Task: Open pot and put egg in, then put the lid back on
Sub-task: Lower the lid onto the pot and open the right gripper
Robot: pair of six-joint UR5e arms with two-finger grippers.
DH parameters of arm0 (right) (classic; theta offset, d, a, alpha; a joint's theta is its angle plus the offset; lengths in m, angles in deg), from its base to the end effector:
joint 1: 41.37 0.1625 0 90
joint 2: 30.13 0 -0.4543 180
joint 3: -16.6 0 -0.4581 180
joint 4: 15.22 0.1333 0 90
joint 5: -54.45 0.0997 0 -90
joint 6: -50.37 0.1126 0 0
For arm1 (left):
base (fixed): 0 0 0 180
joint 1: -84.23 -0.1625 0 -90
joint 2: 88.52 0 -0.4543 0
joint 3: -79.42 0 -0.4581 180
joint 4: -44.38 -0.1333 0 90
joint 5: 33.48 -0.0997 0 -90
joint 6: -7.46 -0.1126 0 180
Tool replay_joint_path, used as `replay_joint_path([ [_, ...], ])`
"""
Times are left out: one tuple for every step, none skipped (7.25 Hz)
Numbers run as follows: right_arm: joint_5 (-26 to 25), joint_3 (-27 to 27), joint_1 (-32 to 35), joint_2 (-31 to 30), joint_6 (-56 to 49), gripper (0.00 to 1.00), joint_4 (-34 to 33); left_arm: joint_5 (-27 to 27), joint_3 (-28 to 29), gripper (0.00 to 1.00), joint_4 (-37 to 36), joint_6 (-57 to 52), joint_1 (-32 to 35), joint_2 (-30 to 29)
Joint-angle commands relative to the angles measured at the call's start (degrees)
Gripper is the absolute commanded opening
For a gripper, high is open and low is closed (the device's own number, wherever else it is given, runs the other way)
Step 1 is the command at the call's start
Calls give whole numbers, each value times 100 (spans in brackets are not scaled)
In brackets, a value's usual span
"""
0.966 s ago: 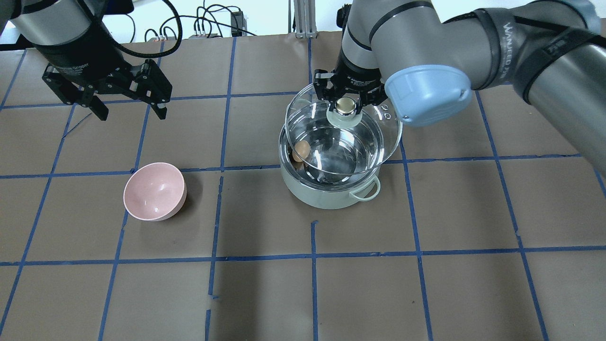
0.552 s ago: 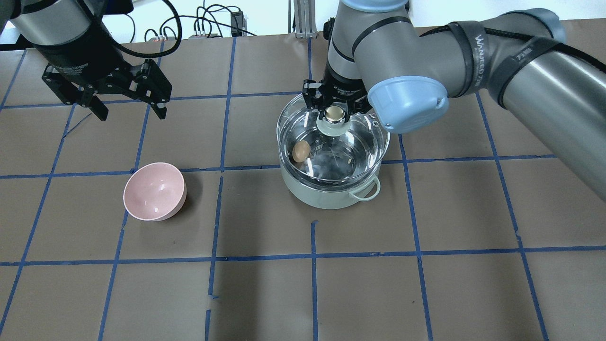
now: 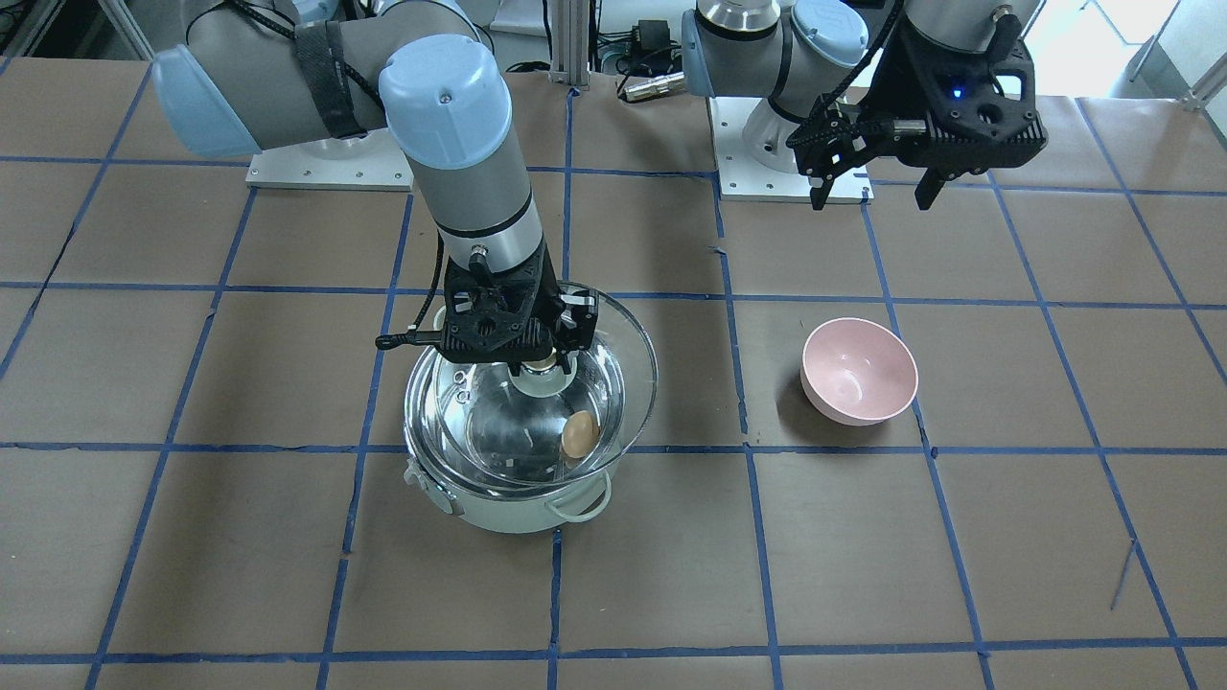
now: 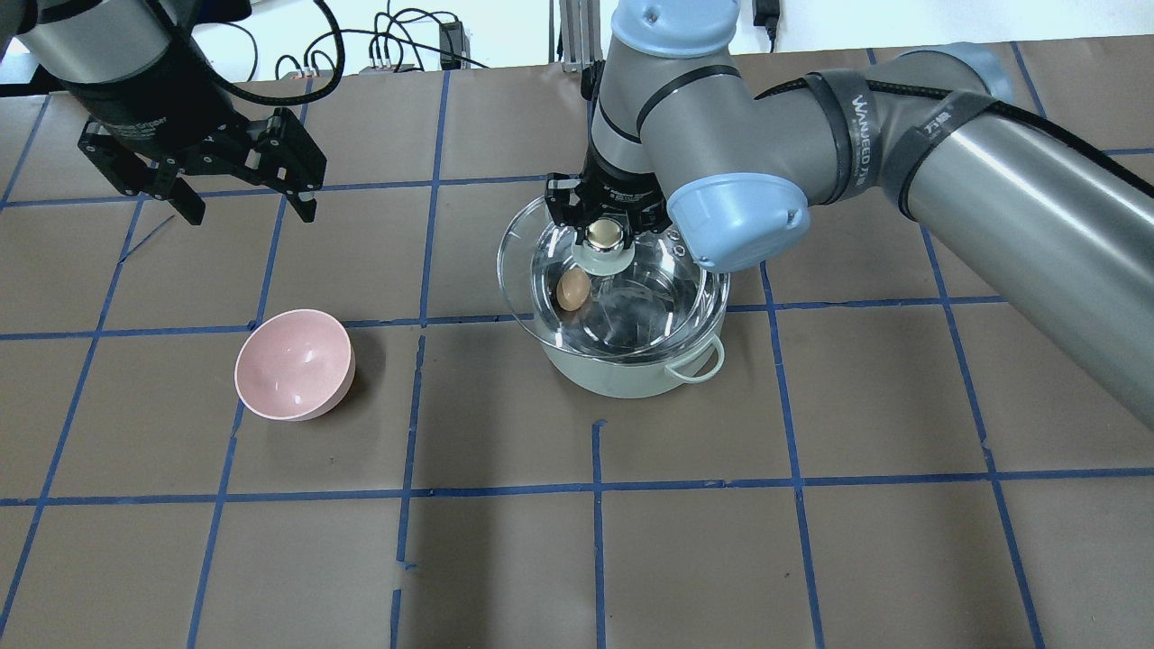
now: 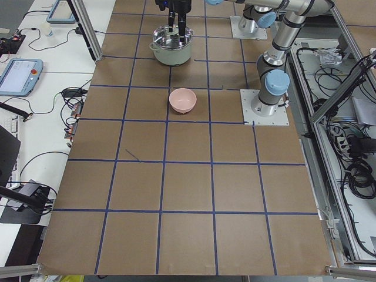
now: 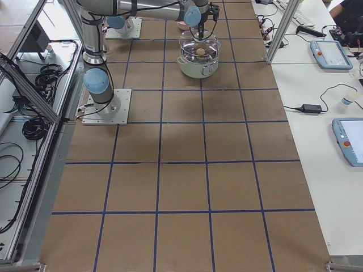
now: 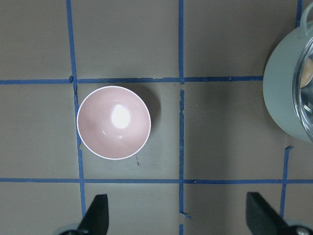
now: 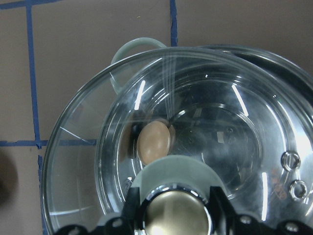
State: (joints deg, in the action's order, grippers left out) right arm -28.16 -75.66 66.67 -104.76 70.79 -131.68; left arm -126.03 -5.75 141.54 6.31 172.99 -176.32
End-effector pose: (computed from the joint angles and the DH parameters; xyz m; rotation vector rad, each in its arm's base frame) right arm 0.3488 -0.5938 0.3668 0.0468 2.9651 -0.1531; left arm -0.1166 -0.5393 0.5598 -0.0024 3.0971 0.0050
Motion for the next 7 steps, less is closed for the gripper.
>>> replay_joint_path([
  [-18, -308, -37, -34, -327, 21, -420, 0, 0, 100, -4, 0, 1, 0],
  [-35, -327, -63, -34, -563, 21, -534, 0, 0, 100, -4, 0, 1, 0],
  [-44, -327, -98, -34, -748, 21, -544, 0, 0, 100, -4, 0, 1, 0],
  [-44, -327, -151, -43, -890, 21, -553, 0, -9, 100, -4, 0, 1, 0],
  [-44, -327, -247, -52, -969, 21, -544, 0, -9, 100, -4, 0, 1, 0],
  [-27, -336, -335, -43, -970, 21, -518, 8, -9, 100, -4, 0, 1, 0],
  [-18, -336, -362, -43, -970, 21, -509, 8, -9, 100, -4, 0, 1, 0],
])
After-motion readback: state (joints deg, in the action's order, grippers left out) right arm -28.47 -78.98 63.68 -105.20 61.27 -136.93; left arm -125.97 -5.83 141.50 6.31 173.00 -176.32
